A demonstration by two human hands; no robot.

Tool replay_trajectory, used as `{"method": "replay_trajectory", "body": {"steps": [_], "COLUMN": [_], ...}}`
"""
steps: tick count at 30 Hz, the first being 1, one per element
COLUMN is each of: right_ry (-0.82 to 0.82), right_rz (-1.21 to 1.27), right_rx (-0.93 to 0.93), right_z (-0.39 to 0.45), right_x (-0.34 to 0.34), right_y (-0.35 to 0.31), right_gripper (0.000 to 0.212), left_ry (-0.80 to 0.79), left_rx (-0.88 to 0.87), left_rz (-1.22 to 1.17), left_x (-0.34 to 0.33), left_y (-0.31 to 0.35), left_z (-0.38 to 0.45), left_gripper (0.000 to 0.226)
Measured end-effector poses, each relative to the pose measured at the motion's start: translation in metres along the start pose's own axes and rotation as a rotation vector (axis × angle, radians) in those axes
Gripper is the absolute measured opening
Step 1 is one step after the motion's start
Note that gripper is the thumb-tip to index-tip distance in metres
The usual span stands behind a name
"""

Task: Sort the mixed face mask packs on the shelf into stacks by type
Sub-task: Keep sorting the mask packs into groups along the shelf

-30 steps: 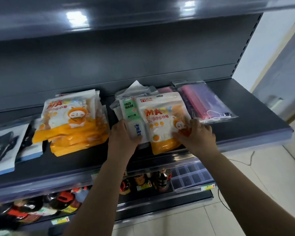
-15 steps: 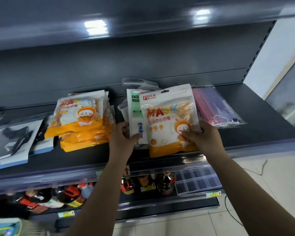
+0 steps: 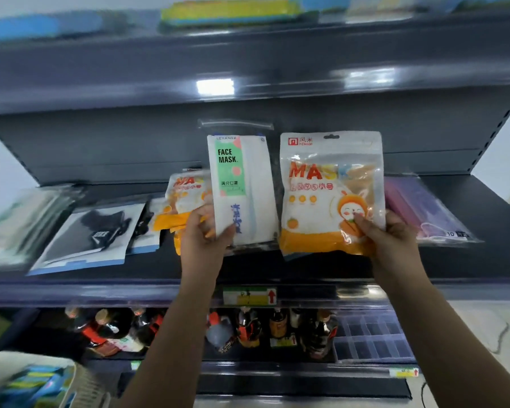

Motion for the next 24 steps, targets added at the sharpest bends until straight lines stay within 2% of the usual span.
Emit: {"method": "replay_trajectory", "body": {"steps": [5, 10, 17, 24], "right_ry": [-0.042, -0.055, 0.044, 0.208], "right_rz": [0.101, 0.092, 0.056, -0.089], "right_rx": [-0.018, -0.023, -0.027, 0.010], "right_z": [-0.004, -0.011, -0.020, -0.021], "right_x": [-0.052, -0.110, -0.161, -0.190], "right_y": [0.015, 0.031, 0.049, 0.054], "right_gripper": [0.038, 0.026, 0.009, 0.014], "left_ry": [0.080, 0.115, 0.140, 0.055], "left_rx": [0.026, 0.011, 0.014, 0.080], "left_rz": [-0.127, -0.162, -0.187, -0.206], "left_x": [0.061, 0.124, 0.196, 0.239], "left_y": [0.003, 0.004, 0.000, -0.012], "left_z": [0.006, 0.022, 0.052, 0.082], "left_gripper": [0.034, 0.029, 0.028, 0.027]}}
Point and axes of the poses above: each hand's wrist, its own z-axis towards the middle knuckle, its own x-axis out of the back of the hand, y = z × x, the point moved 7 cm from there along z, towards the middle knuckle, and after that the axes turned 1 degree about x, right-handed, at the moved point
